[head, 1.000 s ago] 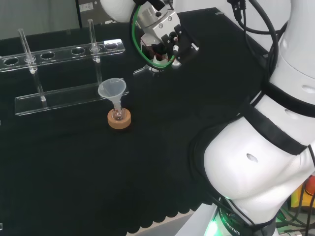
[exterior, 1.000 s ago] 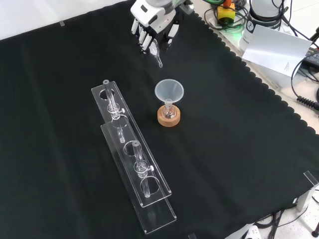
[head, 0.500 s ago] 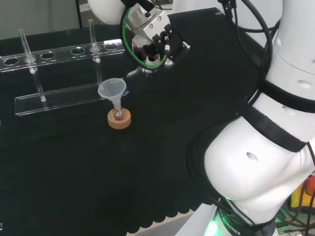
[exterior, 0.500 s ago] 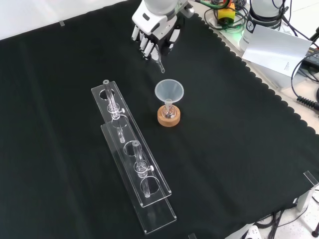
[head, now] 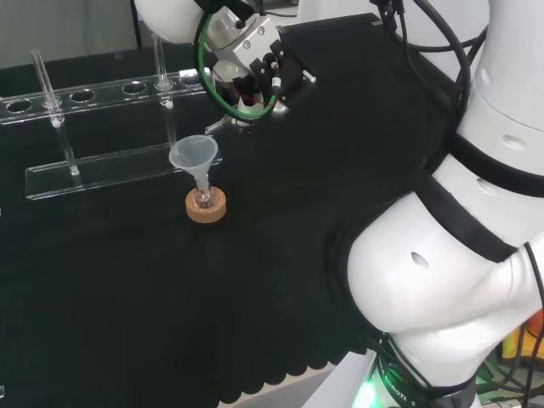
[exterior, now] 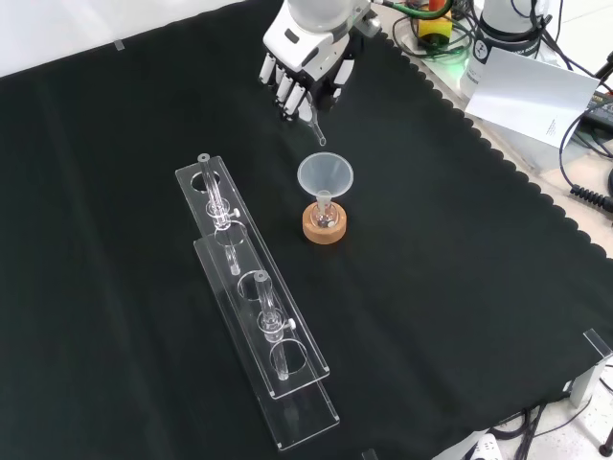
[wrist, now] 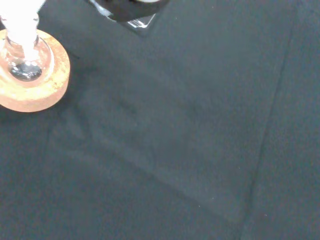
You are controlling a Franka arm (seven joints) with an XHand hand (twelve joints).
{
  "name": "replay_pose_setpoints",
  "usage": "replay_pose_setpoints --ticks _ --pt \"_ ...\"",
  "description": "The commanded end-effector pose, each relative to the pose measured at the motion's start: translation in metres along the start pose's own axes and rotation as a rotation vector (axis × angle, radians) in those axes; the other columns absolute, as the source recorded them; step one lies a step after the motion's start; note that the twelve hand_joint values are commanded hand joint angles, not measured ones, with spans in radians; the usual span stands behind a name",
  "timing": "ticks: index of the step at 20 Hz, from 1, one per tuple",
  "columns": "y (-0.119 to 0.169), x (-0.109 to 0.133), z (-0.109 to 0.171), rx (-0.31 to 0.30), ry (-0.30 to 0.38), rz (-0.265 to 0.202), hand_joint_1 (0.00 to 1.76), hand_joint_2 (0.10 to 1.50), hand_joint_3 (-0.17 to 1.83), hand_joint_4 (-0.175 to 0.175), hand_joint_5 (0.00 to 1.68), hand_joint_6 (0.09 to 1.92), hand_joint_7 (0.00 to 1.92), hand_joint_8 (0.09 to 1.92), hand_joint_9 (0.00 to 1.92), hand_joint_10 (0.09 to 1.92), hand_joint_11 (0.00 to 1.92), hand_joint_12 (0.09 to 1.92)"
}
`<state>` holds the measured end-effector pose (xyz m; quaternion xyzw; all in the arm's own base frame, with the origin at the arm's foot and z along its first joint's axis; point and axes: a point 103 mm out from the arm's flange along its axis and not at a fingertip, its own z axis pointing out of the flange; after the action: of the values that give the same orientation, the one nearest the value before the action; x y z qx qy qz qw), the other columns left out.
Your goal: Pour all the NaCl from the weighing funnel into the round-bottom flask.
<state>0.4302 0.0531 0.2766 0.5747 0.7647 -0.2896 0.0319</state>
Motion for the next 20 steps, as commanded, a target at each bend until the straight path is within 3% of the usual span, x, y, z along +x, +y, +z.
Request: replay_pose_setpoints --ticks 1,20 --pt "0.0059 -0.0010 0.0113 0.052 -0.056 0.025 1.10 1.11 -0.17 0.144 1.17 0.72 1.20 0.44 1.30 0.25 0.88 1.02" --pt "0.0087 -0.0069 0.0104 0.066 -0.091 0.041 1.10 1.11 -0.17 0.142 1.17 0.72 1.20 0.44 1.30 0.24 0.88 1.02"
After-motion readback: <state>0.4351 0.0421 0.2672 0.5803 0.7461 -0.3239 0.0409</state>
